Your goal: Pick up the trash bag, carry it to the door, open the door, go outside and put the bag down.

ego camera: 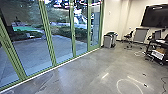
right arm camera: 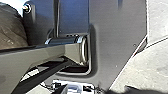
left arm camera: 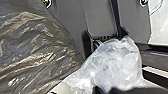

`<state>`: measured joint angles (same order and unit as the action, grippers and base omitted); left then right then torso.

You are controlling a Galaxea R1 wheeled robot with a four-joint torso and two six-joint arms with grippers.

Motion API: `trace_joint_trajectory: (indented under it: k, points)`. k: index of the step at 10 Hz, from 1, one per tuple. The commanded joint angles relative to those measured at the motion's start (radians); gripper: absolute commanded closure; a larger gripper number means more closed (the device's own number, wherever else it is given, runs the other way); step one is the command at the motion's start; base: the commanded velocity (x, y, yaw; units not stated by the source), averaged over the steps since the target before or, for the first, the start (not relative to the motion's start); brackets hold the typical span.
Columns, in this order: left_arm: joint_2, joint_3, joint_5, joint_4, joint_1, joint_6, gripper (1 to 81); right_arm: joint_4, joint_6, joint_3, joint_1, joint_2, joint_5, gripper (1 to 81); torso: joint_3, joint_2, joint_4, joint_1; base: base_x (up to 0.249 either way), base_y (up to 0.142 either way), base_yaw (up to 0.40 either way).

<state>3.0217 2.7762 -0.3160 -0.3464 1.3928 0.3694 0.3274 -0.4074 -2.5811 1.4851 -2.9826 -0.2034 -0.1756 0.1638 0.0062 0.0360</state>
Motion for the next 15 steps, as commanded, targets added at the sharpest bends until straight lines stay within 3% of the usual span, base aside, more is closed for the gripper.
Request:
trace_joint_trajectory:
  k: [1,15]
  points:
    - [-0.006,0.002,-0.087,0.000,-0.056,0.005,81.1,0.010,0.004,0.003,-0.050,-0.003,-0.054,1.0,0.000,0.000,0.000,0.000,0.000,0.000,-0.129]
    - [-0.006,0.002,-0.087,0.001,-0.054,0.008,81.1,0.010,0.004,-0.005,-0.048,-0.005,-0.053,1.0,0.000,0.000,0.000,0.000,0.000,0.000,-0.006]
